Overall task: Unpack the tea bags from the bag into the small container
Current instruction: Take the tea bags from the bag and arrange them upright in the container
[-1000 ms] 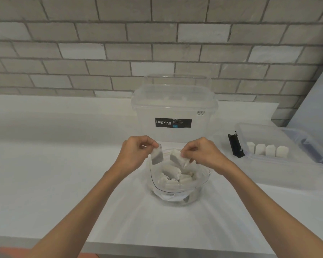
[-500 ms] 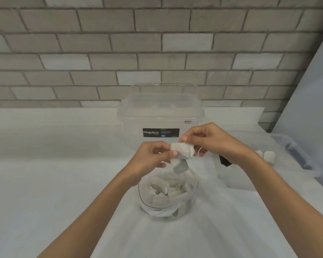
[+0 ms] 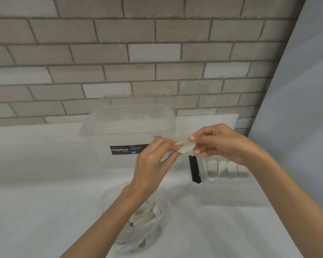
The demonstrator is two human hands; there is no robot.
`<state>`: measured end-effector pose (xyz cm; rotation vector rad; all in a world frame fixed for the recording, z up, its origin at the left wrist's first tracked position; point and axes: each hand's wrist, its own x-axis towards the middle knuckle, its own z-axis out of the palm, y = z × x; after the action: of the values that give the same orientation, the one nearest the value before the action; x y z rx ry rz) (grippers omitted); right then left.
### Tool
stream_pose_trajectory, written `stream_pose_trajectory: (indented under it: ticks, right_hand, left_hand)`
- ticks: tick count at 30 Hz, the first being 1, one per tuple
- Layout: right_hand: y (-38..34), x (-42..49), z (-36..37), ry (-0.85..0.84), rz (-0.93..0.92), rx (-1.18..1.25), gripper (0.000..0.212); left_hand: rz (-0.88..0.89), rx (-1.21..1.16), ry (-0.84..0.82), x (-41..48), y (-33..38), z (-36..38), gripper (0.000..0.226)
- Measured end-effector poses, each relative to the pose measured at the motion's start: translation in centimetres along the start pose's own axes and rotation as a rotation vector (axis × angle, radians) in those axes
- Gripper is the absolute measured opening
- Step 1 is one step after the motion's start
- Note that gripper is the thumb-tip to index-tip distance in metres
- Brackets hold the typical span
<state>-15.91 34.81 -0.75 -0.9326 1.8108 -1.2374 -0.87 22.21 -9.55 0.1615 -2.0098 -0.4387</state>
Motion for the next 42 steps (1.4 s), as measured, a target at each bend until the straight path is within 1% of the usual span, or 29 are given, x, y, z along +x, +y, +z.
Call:
stream_pose_trajectory:
  ticks: [2,5,7,11,13,15,18,19,21,23,24,26,29,35,39,42]
  right_hand:
    - [0.3,0.1,-1.5,0.014,-0.028,-0.022,0.019]
    - [1.1,0.7,-3.8,0.062,-0.051,-0.076,0.023]
    - [1.7,1.0,-5.5,0.099,-0.065,-0.141,0.024]
    - [3.1,1.2,-8.4,0.173,-0.086,-0.280,0.019]
    - [4.0,1.4,-9.5,0.209,-0.103,-0.347,0.016]
    - [4.9,1.6,-10.3,0.239,-0.130,-0.390,0.015]
    - [6.3,2.2,-11.3,0.268,-0.138,-0.394,0.016]
    - [6.9,2.5,-11.5,0.270,-0.126,-0.395,0.017]
    - [8.2,3.0,-11.9,0.264,-0.107,-0.427,0.020]
    - [9.5,3.5,-12.2,0.258,-0.091,-0.500,0.021]
    - [10.1,3.7,-12.2,0.253,-0.082,-0.544,0.020]
    - [11.0,4.1,-12.1,0.243,-0.054,-0.621,0.019]
    - [11.9,4.6,-12.1,0.216,-0.006,-0.716,0.018]
    - [13.3,5.7,-12.3,0.169,-0.018,-0.791,0.016]
    - [13.9,6.5,-12.3,0.135,-0.005,-0.783,0.013]
    - [14.1,7.0,-12.1,0.110,-0.006,-0.793,0.013]
  left_hand:
    - [0.010,-0.014,-0.006,0.6,0.1,1.4,0.013]
    - [-0.007,-0.044,-0.086,1.6,0.4,3.0,0.016]
    - [-0.080,-0.078,-0.115,2.4,0.7,3.9,0.018]
    - [-0.312,-0.187,-0.180,4.4,1.1,5.5,0.007]
    - [-0.402,-0.184,-0.237,5.3,1.3,6.6,0.012]
    - [-0.427,-0.158,-0.301,6.1,1.5,7.8,0.016]
    - [-0.442,-0.153,-0.390,7.0,1.8,9.8,0.012]
    - [-0.448,-0.148,-0.431,7.2,1.7,10.6,0.017]
    - [-0.430,-0.085,-0.543,7.4,1.5,12.2,0.021]
    - [-0.386,0.017,-0.676,7.5,1.4,13.6,0.012]
    - [-0.368,0.065,-0.746,7.4,1.4,14.3,0.011]
    - [-0.348,0.156,-0.871,7.2,1.3,15.3,0.015]
    - [-0.295,0.289,-1.007,6.8,1.2,16.7,0.020]
    - [-0.179,0.536,-1.147,6.6,1.5,18.9,0.023]
    - [0.042,0.830,-1.180,6.1,1.6,19.5,0.025]
    - [0.150,0.933,-1.200,5.7,1.6,19.8,0.025]
